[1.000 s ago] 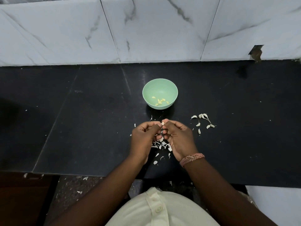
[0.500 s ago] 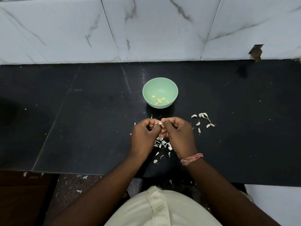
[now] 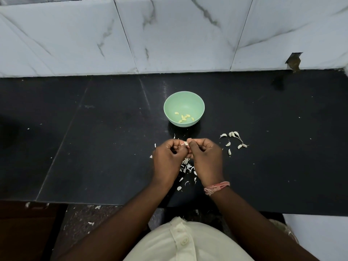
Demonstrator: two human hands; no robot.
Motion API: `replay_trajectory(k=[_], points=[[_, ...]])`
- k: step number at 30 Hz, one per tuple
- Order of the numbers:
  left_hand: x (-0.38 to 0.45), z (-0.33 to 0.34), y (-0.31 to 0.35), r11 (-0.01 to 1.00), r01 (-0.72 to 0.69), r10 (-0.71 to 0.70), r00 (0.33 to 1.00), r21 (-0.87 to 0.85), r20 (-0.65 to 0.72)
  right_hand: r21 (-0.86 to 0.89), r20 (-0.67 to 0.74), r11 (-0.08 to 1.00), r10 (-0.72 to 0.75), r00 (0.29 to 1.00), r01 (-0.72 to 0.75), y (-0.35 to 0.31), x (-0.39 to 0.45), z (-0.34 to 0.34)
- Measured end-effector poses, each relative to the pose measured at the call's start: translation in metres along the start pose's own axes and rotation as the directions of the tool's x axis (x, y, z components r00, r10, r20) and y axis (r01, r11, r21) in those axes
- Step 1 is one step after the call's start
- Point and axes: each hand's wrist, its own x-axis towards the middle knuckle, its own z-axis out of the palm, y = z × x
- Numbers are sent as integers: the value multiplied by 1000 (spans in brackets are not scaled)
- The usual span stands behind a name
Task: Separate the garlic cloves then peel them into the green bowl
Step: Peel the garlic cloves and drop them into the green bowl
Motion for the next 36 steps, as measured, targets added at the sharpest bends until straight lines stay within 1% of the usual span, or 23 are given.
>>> replay_trajectory(k=[2, 6, 8, 12, 17, 20, 27, 30, 32, 34, 36], points=[[1, -1, 0, 1000, 12, -12, 1000, -14, -9, -22, 34, 1000, -17, 999, 18, -1, 0, 0], [4, -6, -2, 999, -33, 33, 999, 19, -4, -23, 92, 999, -20, 996, 22, -1, 1, 0], [4, -8, -1, 999, -36, 36, 999, 7, 17, 6, 115, 1000, 1, 993, -2, -1, 0, -1], [7, -12, -3, 998, -58, 54, 994, 37, 98, 49, 155, 997, 53, 986, -61, -2, 2, -3], [8, -13, -3, 995, -66, 55, 989, 79, 135, 3, 163, 998, 68, 984, -69, -1, 4, -7], [8, -14, -2, 997, -45, 34, 984, 62, 174, -16, 182, 996, 86, 980, -84, 0, 5, -10], [11, -18, -1, 998, 32, -45, 964, 55, 260, 13, 268, 986, 157, 950, -166, 0, 11, -19], [9, -19, 2, 996, 80, -87, 954, 36, 286, 39, 307, 974, 200, 930, -222, 2, 14, -22], [11, -17, 1, 988, 154, -144, 946, -14, 290, 75, 324, 966, 211, 922, -247, 0, 16, -24], [15, -14, 0, 947, 289, -237, 923, -139, 304, 143, 330, 951, 214, 920, -273, 0, 17, -25], [18, -10, 1, 862, 422, -319, 882, -280, 346, 206, 339, 937, 201, 919, -281, 0, 17, -24]])
